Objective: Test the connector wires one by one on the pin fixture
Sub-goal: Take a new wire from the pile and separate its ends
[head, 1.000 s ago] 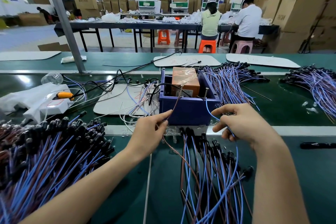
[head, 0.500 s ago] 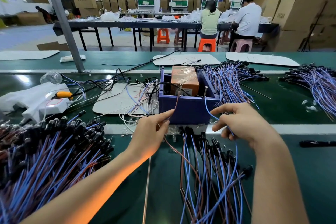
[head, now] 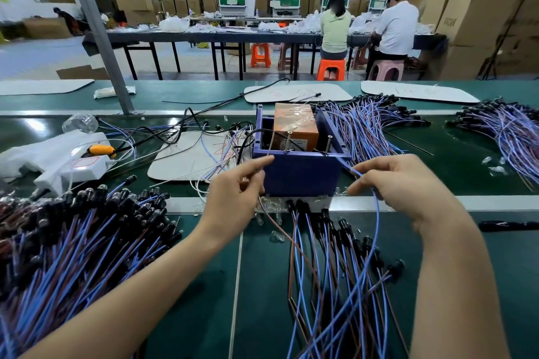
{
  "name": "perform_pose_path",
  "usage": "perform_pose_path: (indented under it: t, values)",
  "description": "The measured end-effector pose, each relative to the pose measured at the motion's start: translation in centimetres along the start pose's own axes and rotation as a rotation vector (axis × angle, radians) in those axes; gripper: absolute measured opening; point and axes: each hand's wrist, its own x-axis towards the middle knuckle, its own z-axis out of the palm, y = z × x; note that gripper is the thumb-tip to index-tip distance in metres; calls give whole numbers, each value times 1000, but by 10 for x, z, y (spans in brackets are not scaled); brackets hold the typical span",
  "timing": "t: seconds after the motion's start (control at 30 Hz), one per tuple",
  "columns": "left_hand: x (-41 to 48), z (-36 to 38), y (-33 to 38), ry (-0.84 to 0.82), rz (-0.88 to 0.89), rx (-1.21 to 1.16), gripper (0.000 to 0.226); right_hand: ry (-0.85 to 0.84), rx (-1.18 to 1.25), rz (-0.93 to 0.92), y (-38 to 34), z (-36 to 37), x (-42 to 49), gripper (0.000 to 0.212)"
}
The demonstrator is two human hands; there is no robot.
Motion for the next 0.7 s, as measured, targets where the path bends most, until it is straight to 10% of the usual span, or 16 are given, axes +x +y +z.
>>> perform_pose_path:
  t: [0.27, 0.47, 0.7]
  values:
    - [8, -31, 50, 97, 96, -398, 60, 224, 512, -361, -17, -20, -20, 25]
    - [13, -58, 69, 86, 246, -585, 24, 212, 751, -685, -29, -30, -33, 21]
    - [10, -74, 74, -568, 126, -460, 29, -158, 340, -638, -33, -33, -55, 16]
